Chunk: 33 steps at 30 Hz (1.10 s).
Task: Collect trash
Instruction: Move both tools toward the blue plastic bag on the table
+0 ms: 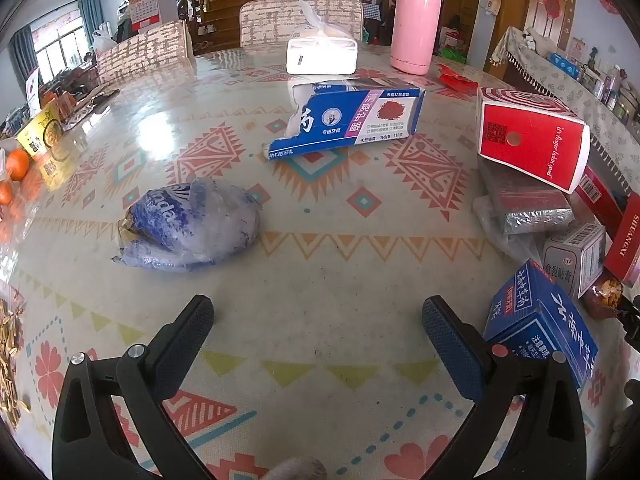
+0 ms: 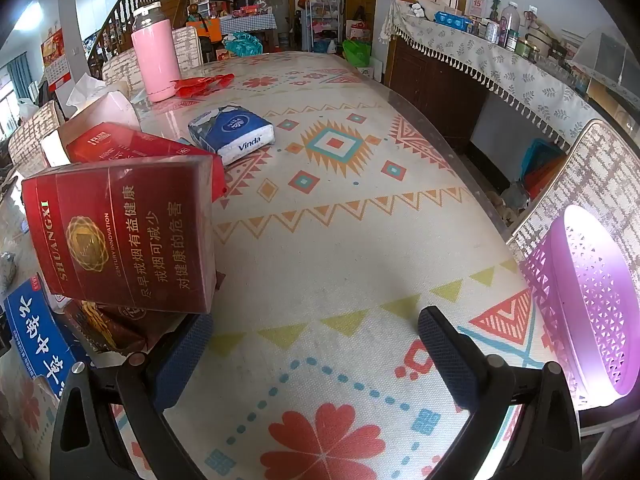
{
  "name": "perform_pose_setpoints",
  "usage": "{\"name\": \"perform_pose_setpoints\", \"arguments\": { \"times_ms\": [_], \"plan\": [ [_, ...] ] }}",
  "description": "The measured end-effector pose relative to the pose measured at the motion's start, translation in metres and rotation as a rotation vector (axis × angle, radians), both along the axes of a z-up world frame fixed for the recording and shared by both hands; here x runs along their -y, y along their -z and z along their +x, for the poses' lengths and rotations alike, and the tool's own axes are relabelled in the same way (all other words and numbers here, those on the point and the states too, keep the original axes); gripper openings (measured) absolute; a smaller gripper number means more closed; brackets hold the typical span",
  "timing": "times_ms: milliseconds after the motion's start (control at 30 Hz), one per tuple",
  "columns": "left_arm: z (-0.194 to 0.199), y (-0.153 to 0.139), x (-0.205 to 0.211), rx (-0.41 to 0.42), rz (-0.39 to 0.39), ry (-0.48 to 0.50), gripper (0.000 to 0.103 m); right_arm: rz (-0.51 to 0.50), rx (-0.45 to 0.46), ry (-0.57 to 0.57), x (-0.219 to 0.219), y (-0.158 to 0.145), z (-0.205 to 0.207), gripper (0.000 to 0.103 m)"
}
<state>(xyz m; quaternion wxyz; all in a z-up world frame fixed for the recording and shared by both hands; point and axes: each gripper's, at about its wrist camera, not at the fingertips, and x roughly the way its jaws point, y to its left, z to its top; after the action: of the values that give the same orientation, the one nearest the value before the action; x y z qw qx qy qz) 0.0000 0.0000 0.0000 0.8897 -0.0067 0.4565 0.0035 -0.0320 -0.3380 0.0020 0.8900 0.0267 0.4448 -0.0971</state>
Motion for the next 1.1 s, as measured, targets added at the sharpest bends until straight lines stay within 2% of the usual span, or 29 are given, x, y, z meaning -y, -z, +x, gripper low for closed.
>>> {"name": "perform_pose_setpoints", "arguments": {
  "times_ms": [300,567,667,767,867,933,1000,1100],
  "plan": [
    [0.006,0.001,0.000,-0.038,0.000,0.024,0.103,0.002,0.001,0.000,0.000,0.000,0.000,0.103],
    [-0.001,0.001,-0.001,-0.058,0.001,0.058,0.103,0.010,-0.056,-0.047,0.001,-0.002,0.001,0.103],
    [-0.007,-0.002,-0.006,-0.080,-0.001,0.039,0.103,0.011,-0.068,-0.056,0.001,0.000,-0.006,0.103],
    [-0.027,-0.018,-0.013,-0.012,0.012,0.010,0.103,0.041,-0.097,-0.065,0.001,-0.004,-0.015,0.103],
    [-0.054,-0.043,-0.024,0.084,0.010,-0.024,0.103,0.116,-0.068,-0.046,0.010,-0.008,-0.029,0.102],
    [-0.075,-0.064,-0.032,0.157,0.019,-0.053,0.103,0.124,-0.004,-0.023,0.011,-0.021,-0.047,0.100],
    [-0.094,-0.082,-0.039,0.225,0.038,-0.079,0.103,0.121,0.102,-0.017,0.008,-0.040,-0.070,0.099],
    [-0.120,-0.104,-0.047,0.314,0.070,-0.121,0.103,0.119,0.419,0.010,0.001,-0.083,-0.125,0.098]
  ]
}}
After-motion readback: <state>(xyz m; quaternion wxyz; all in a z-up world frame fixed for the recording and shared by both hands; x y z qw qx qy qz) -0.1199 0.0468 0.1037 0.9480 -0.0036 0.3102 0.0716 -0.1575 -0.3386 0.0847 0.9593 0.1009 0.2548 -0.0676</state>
